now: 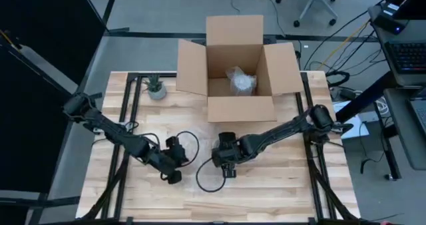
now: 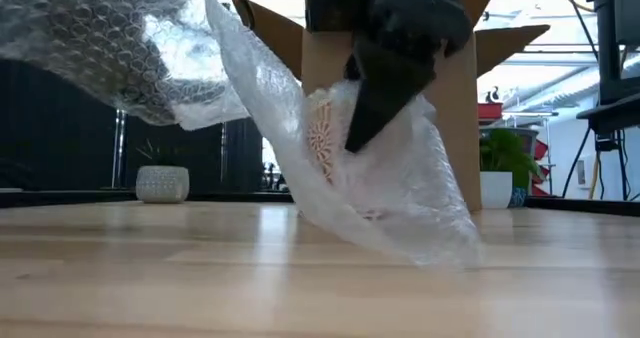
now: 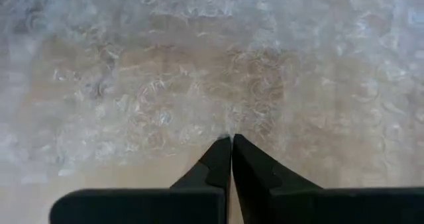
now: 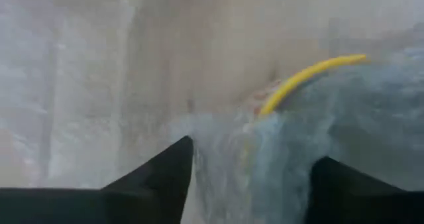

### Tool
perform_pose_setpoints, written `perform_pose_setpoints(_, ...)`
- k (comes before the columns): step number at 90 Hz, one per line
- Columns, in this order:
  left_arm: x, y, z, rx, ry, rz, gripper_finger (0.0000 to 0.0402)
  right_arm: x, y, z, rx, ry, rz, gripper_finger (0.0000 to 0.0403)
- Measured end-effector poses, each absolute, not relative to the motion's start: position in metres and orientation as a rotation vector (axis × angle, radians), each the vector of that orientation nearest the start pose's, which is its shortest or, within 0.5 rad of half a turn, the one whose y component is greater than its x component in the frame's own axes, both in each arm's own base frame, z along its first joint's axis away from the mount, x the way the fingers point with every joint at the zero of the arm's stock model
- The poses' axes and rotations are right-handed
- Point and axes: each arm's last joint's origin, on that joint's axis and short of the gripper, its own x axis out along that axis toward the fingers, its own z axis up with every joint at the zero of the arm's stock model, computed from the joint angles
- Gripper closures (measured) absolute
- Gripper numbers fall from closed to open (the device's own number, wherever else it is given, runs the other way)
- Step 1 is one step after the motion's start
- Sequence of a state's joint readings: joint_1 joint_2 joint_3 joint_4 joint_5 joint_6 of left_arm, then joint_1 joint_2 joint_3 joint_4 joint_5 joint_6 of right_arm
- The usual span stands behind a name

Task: Wrap mug
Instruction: Wrap the orange patterned mug with bubble wrap

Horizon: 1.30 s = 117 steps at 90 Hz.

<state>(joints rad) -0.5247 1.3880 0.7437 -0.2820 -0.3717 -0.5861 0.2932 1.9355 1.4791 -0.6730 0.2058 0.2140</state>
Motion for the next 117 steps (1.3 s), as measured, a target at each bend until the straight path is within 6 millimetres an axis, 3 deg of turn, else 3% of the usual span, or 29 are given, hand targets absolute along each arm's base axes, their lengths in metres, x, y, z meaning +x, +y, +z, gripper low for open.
perform_pose_setpoints(23,0.231,-0.122,0.189,-0.135,0.832,0.096,0.0401,0.393,0.112,0.236,-0.110,1.037,-0.007,0.0188)
perform_pose_setpoints(42,0.236,-0.124,0.194,-0.139,0.779,0.093,0.0401,0.393,0.113,0.234,-0.092,1.040,-0.018,0.0188)
perform_pose_setpoints(57,0.245,-0.125,0.212,-0.064,0.701,0.104,0.0401,0.393,0.113,0.224,-0.088,1.048,-0.024,0.0188)
perform_pose_setpoints(79,0.268,-0.110,0.227,0.029,0.544,0.111,0.0401,0.398,0.114,0.218,-0.099,1.025,-0.021,0.0188)
perform_pose_setpoints(99,0.297,-0.094,0.216,0.067,0.472,0.052,0.0401,0.400,0.114,0.220,-0.102,1.000,-0.014,0.0188)
perform_pose_setpoints(117,0.317,-0.087,0.187,0.049,0.511,-0.001,0.0401,0.398,0.114,0.218,-0.107,1.020,-0.012,0.0188)
